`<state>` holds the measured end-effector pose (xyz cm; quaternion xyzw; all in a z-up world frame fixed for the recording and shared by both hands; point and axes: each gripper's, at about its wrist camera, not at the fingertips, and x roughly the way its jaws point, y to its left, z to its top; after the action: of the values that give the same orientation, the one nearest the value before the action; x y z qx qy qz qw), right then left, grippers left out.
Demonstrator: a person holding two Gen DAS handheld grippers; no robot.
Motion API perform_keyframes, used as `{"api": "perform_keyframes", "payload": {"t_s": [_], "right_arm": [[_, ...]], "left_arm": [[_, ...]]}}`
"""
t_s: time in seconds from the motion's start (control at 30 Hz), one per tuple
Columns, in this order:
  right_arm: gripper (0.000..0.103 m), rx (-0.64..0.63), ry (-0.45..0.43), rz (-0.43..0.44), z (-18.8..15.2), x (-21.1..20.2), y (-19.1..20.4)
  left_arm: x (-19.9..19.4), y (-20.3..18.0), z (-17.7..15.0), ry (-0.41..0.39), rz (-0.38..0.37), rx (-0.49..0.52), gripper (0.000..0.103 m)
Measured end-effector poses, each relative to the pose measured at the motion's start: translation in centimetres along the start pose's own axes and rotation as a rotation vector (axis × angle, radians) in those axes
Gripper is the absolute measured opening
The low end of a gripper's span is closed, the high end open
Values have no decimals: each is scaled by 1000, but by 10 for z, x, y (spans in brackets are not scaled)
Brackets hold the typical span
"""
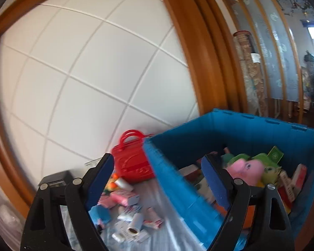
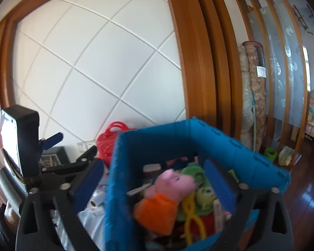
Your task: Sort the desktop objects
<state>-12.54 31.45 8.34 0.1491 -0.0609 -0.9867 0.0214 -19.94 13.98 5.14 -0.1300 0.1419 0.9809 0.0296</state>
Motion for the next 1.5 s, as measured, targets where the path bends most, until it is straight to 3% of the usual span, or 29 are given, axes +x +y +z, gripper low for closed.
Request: {"api": "perform_keyframes", "payload": {"t_s": [0.3,0.5,0.67,1.0,1.5], "right_arm": [[103,23,-8,-50,-47,-80,76],[103,-14,15,-81,-79,-128,118],[103,3,-8,-78,-85,-156,124],[103,-17,29,-64,-97,-177,124],[103,-35,31,-22,-93,-169,122]], "left_arm": [[-86,83,-81,60,-18,-53,86],[-134,105,-114,88,-48,-35,86],[-171,110,-124,63,-66,-40,86],[-200,93,-127,59,-107,-47,86],[-203,87,-122,43,-106,-59,86]]}}
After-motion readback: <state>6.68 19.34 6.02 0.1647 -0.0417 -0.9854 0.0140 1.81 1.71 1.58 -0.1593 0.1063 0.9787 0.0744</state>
